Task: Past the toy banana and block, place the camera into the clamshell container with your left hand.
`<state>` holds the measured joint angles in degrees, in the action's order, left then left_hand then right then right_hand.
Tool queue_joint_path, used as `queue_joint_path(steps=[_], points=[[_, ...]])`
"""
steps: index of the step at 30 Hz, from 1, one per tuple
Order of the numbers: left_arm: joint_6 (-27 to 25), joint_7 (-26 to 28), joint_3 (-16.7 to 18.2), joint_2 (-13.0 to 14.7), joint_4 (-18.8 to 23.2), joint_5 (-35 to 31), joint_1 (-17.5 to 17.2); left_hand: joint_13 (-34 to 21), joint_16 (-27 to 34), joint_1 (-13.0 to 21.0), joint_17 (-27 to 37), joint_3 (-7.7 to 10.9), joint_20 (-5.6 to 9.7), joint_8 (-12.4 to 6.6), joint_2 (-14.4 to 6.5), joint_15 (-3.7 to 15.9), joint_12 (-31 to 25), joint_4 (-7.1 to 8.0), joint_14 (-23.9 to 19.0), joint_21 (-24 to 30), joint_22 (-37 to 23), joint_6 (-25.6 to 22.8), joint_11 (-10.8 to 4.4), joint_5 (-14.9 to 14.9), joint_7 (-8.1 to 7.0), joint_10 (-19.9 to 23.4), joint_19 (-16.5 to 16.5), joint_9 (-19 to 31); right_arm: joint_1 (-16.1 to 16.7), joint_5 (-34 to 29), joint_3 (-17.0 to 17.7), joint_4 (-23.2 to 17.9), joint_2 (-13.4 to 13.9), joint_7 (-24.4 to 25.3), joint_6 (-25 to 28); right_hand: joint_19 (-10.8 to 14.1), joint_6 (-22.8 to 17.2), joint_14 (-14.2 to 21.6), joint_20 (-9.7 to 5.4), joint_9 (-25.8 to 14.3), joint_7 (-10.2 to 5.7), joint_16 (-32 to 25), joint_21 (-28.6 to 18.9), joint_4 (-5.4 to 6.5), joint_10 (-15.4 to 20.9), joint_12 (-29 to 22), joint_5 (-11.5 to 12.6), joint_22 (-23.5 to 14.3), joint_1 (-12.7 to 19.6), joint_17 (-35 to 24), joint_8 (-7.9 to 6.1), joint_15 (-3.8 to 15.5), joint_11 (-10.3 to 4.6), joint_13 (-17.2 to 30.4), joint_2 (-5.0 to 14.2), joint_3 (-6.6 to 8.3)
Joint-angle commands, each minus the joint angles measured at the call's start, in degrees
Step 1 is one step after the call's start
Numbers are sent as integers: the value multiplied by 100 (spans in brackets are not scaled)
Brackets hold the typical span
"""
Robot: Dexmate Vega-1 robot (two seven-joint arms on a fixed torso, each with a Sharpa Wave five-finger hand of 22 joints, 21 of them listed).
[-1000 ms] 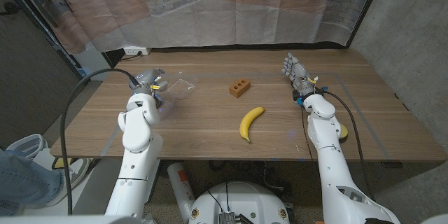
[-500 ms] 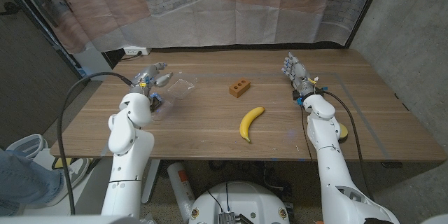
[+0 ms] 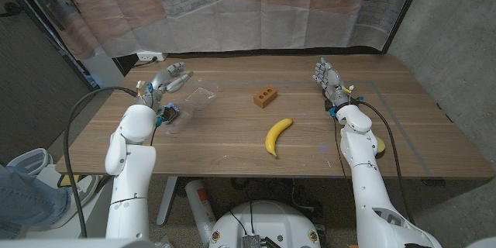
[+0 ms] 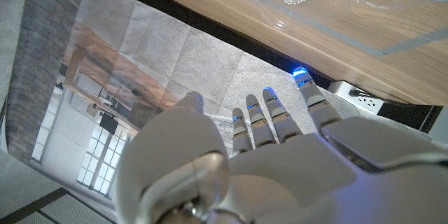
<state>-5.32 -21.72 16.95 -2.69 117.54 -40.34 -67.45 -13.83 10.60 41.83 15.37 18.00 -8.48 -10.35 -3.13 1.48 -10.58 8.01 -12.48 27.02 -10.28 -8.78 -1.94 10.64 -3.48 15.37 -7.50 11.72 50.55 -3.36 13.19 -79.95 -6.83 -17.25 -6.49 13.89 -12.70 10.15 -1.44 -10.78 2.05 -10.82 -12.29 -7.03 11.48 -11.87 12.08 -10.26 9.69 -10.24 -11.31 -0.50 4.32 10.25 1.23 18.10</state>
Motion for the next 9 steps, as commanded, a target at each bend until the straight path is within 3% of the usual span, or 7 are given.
queue_joint_path(steps=[1,9], points=[[574,-398,504,-183,-321,1263,145,8,-8,-76,-13,-49,-7,-32,19,1,6,19,54,-35,-8,-6,-31,42,29,-55,81,8,39,19,-38,-65,7,20,17,42,-53,12,-1,-10,14,0,10,-7,59,-37,-6,-14,18,-24,-17,19,0,28,57,-19],[589,-395,502,-238,-251,1154,95,37,10,-140,-44,-80,-33,-88,33,-23,-15,27,75,-85,-10,-108,-58,59,19,-70,140,2,49,29,-51,-92,21,22,18,43,-54,7,7,-10,9,3,16,-6,59,-34,-7,-15,18,-24,-14,11,4,27,57,-21]])
